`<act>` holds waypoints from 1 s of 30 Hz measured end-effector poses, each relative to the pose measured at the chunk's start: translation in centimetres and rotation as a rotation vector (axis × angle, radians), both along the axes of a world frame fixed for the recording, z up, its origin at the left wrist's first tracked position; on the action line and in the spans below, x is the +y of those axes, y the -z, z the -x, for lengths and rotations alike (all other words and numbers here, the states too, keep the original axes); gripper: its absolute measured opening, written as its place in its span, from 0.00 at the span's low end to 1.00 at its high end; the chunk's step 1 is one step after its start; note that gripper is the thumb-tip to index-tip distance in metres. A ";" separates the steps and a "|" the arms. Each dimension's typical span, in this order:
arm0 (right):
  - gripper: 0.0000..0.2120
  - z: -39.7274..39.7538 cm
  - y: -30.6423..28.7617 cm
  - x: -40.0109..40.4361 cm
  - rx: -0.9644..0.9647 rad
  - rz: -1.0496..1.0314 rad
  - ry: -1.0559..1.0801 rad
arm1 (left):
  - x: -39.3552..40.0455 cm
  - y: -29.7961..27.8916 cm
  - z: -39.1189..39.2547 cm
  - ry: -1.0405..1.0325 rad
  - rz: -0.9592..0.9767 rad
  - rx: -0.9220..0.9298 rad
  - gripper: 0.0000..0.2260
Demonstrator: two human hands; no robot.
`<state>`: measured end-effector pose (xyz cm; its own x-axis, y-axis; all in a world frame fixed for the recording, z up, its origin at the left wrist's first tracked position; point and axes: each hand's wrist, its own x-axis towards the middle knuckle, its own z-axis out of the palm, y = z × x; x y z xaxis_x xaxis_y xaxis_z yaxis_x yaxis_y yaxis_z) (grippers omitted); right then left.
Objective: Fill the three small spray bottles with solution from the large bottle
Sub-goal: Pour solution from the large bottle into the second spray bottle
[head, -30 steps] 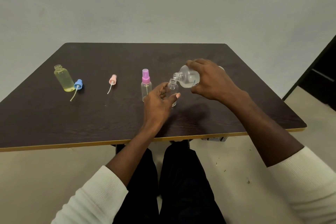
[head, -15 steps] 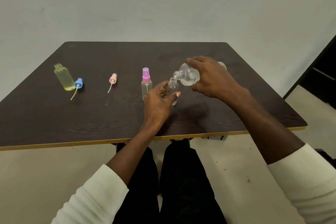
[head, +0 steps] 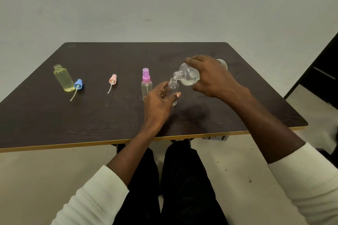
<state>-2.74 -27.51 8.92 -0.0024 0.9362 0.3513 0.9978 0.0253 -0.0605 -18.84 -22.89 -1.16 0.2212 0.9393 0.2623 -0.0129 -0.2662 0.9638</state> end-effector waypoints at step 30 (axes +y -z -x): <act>0.32 -0.2 0.3 0.4 -0.037 -0.009 -0.009 | -0.1 -0.1 0.2 -0.014 -0.019 0.021 0.22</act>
